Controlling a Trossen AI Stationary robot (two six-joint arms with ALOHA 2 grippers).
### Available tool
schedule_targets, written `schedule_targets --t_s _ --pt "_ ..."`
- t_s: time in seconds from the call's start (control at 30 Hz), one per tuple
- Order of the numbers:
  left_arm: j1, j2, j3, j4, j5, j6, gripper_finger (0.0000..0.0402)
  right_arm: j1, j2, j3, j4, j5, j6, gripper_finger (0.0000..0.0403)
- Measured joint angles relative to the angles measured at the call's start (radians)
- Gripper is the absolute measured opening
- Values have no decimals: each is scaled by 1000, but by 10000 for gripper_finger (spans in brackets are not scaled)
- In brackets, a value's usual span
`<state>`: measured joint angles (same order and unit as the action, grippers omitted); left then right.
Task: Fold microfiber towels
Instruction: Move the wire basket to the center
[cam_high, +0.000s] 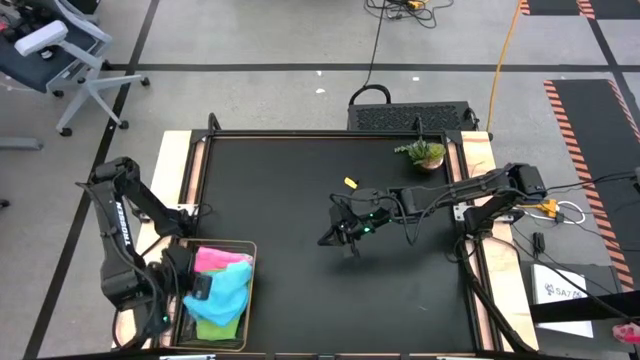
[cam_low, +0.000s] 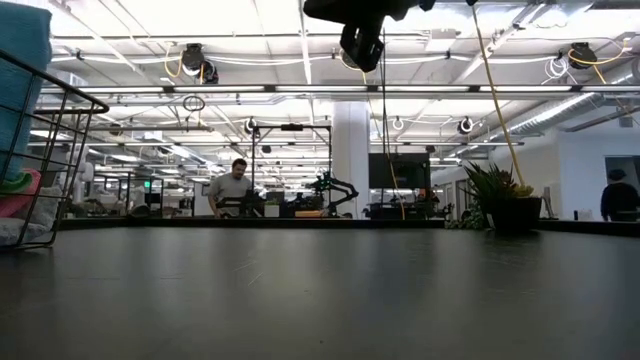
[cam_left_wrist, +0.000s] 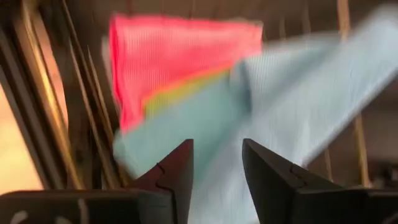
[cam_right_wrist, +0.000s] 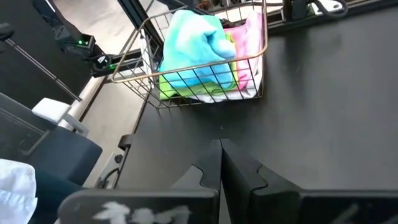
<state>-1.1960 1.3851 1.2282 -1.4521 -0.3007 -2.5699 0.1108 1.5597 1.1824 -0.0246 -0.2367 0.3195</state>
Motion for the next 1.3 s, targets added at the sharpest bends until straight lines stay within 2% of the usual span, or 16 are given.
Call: schedule_targets --t_s 0.17,0.43,0.57,0.77,0.87,0.97,1.03,1.13,1.3 --pt "81 -37 0 -84 -42 74 140 0 0 0 -4 2 1 0" --pt "172 -102 0 -120 -68 205 140 -7 41 -1 54 83 -20 0" --pt "201 -147 0 -120 -139 240 140 -24 125 36 183 41 -2 0" --pt "234 -214 0 -120 -200 314 140 -29 309 224 67 -61 -74 0" --pt "259 -217 0 -119 -137 427 140 -28 322 252 53 -86 -80 0" --pt "306 -211 -9 -118 -21 614 140 -29 277 247 54 -82 -91 0" --pt "346 -197 -25 -121 19 754 140 -33 238 229 41 -71 -102 0" --pt "408 -177 -53 -113 69 930 140 -39 177 197 39 -16 -119 0" --pt "521 -143 -118 -69 218 1154 140 -42 64 120 33 108 -123 0"
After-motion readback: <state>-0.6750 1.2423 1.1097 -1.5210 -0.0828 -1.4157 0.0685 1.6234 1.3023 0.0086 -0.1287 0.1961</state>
